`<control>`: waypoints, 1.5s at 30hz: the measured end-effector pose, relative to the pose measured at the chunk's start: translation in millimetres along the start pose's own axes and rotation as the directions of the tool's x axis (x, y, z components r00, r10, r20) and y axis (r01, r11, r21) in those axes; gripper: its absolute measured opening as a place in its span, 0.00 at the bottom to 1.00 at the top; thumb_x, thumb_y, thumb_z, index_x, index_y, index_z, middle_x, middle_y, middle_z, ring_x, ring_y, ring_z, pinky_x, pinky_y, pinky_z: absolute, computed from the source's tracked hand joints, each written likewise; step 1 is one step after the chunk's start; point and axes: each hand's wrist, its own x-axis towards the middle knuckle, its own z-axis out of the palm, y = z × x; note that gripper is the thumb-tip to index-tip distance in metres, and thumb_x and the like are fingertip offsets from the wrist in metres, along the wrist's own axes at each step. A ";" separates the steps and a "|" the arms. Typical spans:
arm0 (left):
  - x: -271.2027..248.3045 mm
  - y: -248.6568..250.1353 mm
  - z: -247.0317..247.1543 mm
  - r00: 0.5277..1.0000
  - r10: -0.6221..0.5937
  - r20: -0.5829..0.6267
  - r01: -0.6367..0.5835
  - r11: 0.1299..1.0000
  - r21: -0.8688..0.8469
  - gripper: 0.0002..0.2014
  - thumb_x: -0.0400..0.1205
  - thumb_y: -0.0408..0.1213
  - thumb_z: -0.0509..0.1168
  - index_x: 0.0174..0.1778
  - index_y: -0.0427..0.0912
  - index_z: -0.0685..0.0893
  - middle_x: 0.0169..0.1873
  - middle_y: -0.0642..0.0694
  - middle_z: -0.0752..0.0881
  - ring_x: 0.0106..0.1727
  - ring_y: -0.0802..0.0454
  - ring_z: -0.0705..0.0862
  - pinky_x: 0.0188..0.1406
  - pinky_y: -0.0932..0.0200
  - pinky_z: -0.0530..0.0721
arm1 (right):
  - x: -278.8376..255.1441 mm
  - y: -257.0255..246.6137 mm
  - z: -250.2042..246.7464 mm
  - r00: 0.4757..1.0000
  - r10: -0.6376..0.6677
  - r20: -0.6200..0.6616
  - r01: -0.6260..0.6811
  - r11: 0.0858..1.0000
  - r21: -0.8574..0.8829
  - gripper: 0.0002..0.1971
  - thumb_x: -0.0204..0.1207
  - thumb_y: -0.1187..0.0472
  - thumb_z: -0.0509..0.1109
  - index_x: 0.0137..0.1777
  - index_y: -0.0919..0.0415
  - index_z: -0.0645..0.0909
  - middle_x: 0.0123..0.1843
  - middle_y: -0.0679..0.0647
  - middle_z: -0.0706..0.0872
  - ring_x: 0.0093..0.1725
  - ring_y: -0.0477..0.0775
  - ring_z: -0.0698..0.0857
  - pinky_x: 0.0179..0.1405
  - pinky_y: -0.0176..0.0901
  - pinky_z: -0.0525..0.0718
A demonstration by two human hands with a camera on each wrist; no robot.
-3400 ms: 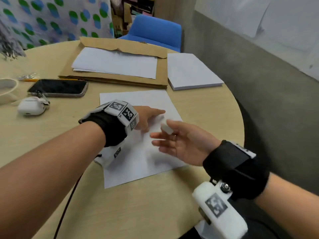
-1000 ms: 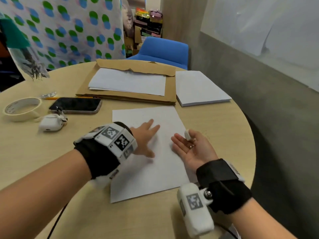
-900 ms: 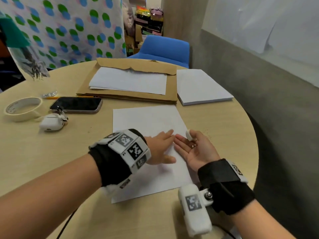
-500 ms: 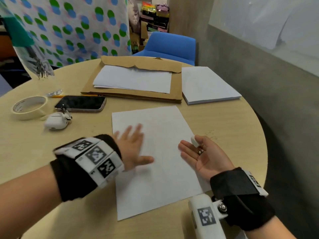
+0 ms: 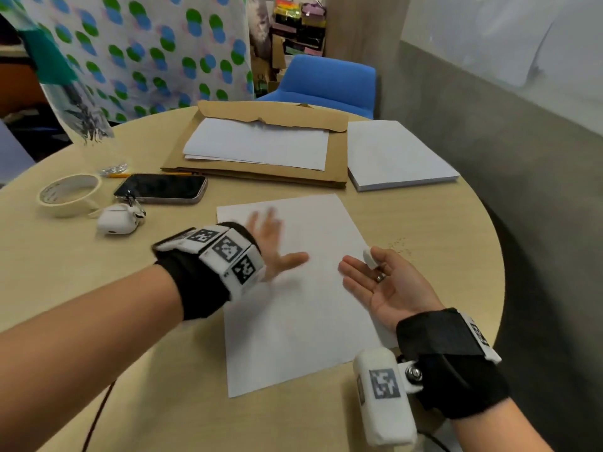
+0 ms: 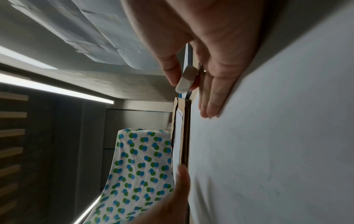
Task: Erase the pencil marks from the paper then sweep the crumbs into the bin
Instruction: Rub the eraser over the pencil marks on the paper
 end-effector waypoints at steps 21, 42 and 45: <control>21.7 -15.6 -5.7 0.988 -0.147 0.054 0.146 0.989 0.021 0.37 0.84 0.62 0.42 0.82 0.39 0.53 0.82 0.37 0.52 0.82 0.38 0.55 0.79 0.44 0.54 | -1.8 -1.3 0.5 0.999 0.006 0.041 -0.007 1.000 0.006 0.04 0.81 0.62 0.61 0.46 0.62 0.75 0.54 0.68 0.85 0.51 0.62 0.86 0.48 0.51 0.85; 8.2 -47.3 -9.7 0.946 -0.318 -0.067 0.295 0.926 -0.235 0.23 0.87 0.43 0.52 0.74 0.32 0.67 0.71 0.34 0.74 0.68 0.38 0.75 0.63 0.50 0.73 | -3.0 -0.8 1.1 0.999 -0.003 0.033 0.003 1.000 -0.007 0.08 0.82 0.60 0.60 0.42 0.61 0.76 0.52 0.66 0.86 0.49 0.61 0.86 0.46 0.50 0.85; 11.8 -50.9 -20.6 0.933 -0.356 -0.049 0.305 0.857 -0.416 0.17 0.87 0.38 0.53 0.65 0.30 0.74 0.59 0.33 0.80 0.53 0.40 0.78 0.48 0.55 0.74 | -4.5 -1.1 1.8 0.999 -0.010 0.030 0.010 1.000 0.006 0.07 0.82 0.61 0.60 0.44 0.62 0.76 0.54 0.67 0.85 0.50 0.62 0.86 0.49 0.51 0.83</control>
